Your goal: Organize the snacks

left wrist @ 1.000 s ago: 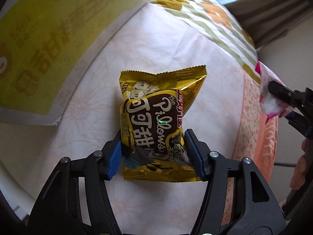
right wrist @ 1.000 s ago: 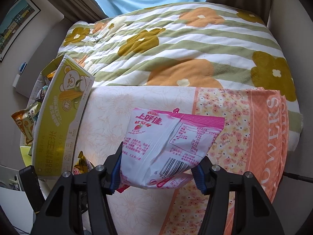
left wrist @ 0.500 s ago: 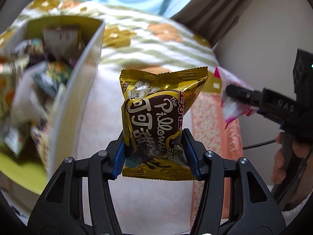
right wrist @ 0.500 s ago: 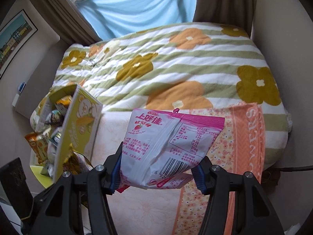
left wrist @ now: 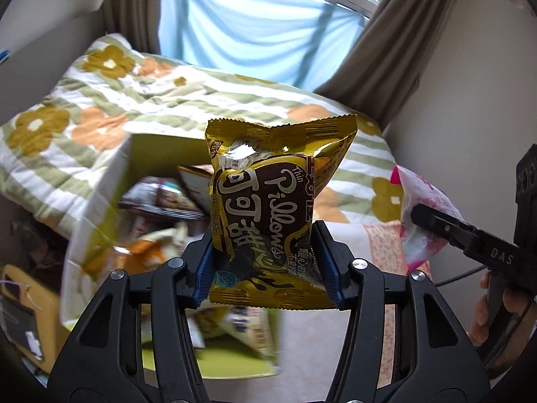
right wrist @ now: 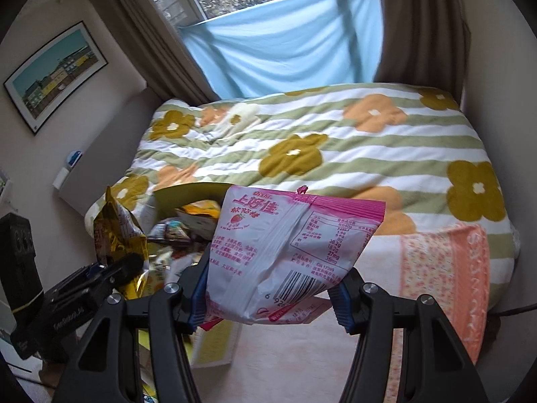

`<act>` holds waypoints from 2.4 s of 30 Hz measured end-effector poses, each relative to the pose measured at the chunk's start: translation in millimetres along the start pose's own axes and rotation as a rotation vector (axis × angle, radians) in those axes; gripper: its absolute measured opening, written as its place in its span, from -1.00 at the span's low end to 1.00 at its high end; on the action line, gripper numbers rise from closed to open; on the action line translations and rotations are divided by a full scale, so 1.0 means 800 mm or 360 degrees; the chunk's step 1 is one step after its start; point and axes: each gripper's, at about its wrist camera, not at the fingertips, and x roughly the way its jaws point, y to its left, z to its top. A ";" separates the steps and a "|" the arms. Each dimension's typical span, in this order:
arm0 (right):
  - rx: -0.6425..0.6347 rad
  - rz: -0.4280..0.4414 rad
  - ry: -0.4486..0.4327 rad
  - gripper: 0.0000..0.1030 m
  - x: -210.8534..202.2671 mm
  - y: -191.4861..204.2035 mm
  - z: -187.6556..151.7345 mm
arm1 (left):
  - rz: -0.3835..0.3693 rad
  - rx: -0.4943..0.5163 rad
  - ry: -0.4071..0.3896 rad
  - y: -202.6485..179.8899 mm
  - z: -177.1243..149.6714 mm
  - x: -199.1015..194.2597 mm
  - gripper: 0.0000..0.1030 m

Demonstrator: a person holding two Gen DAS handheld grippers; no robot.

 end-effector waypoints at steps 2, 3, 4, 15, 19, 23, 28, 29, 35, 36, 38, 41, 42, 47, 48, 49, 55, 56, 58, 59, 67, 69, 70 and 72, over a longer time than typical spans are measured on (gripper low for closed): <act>-0.0036 0.0025 -0.0001 0.08 0.007 0.026 0.001 | 0.0017 -0.0030 0.0006 0.029 0.010 -0.008 -0.04; -0.0051 0.0034 0.0004 0.08 0.012 0.037 0.001 | 0.0024 -0.0040 0.0015 0.042 0.014 -0.011 -0.04; -0.0066 0.0045 0.0009 0.08 0.017 0.048 0.000 | 0.0031 -0.0054 0.0028 0.058 0.017 -0.013 -0.04; -0.0076 0.0039 0.0096 0.08 0.078 0.137 -0.033 | 0.0055 -0.0028 0.0273 0.180 0.039 0.021 -0.03; 0.0004 0.0009 0.0114 0.08 0.095 0.148 -0.046 | 0.0045 0.0049 0.0358 0.198 0.045 0.046 0.02; 0.0048 -0.0023 0.0136 0.08 0.099 0.156 -0.054 | 0.0047 0.0105 0.0341 0.200 0.045 0.048 0.99; 0.0021 -0.0075 0.0148 0.08 0.101 0.161 -0.057 | 0.0068 0.0144 0.0312 0.201 0.036 0.032 0.99; 0.0017 -0.0083 0.0148 0.08 0.102 0.161 -0.057 | 0.0068 0.0136 0.0303 0.203 0.031 0.027 0.99; -0.0063 -0.0104 0.0179 0.08 0.111 0.165 -0.068 | 0.0159 0.0114 0.0269 0.207 0.010 -0.002 0.99; -0.0056 -0.0095 0.0181 0.08 0.112 0.166 -0.070 | 0.0166 0.0119 0.0263 0.207 0.008 -0.004 0.99; -0.0038 -0.0081 0.0171 0.11 0.115 0.171 -0.077 | 0.0177 0.0134 0.0256 0.207 0.006 -0.008 0.99; -0.0055 -0.0113 0.0131 0.71 0.114 0.178 -0.086 | 0.0189 0.0153 0.0255 0.206 0.002 -0.009 0.99; -0.0067 -0.0128 0.0107 1.00 0.111 0.179 -0.088 | 0.0192 0.0158 0.0254 0.205 0.001 -0.010 0.99; -0.0098 -0.0344 0.0057 1.00 0.092 0.180 -0.097 | 0.0198 0.0160 0.0243 0.200 -0.008 -0.025 0.99; -0.0084 -0.0329 0.0036 1.00 0.084 0.177 -0.098 | 0.0196 0.0164 0.0233 0.197 -0.010 -0.030 0.99; -0.0070 -0.0317 0.0021 1.00 0.078 0.175 -0.099 | 0.0196 0.0170 0.0221 0.194 -0.011 -0.036 0.99; -0.0070 -0.0288 -0.0104 0.99 0.028 0.174 -0.103 | 0.0200 0.0191 0.0084 0.162 -0.024 -0.088 0.99; -0.0076 -0.0287 -0.0131 0.99 0.016 0.173 -0.105 | 0.0197 0.0197 0.0054 0.154 -0.026 -0.099 0.99; -0.0092 -0.0299 -0.0187 0.99 -0.012 0.171 -0.109 | 0.0192 0.0219 -0.0017 0.134 -0.033 -0.126 0.99; -0.0101 -0.0310 -0.0210 0.99 -0.024 0.172 -0.111 | 0.0188 0.0231 -0.0050 0.124 -0.036 -0.140 0.99; -0.0152 -0.0485 -0.0435 0.99 -0.164 0.164 -0.150 | 0.0162 0.0379 -0.0357 0.042 -0.094 -0.270 0.99; -0.0153 -0.0536 -0.0482 0.99 -0.193 0.164 -0.165 | 0.0182 0.0385 -0.0406 0.027 -0.111 -0.291 0.99; -0.0151 -0.0554 -0.0505 0.99 -0.207 0.164 -0.174 | 0.0179 0.0383 -0.0424 0.022 -0.120 -0.301 1.00; -0.0145 -0.0583 -0.0537 0.99 -0.227 0.163 -0.189 | 0.0150 0.0373 -0.0445 0.016 -0.136 -0.314 0.99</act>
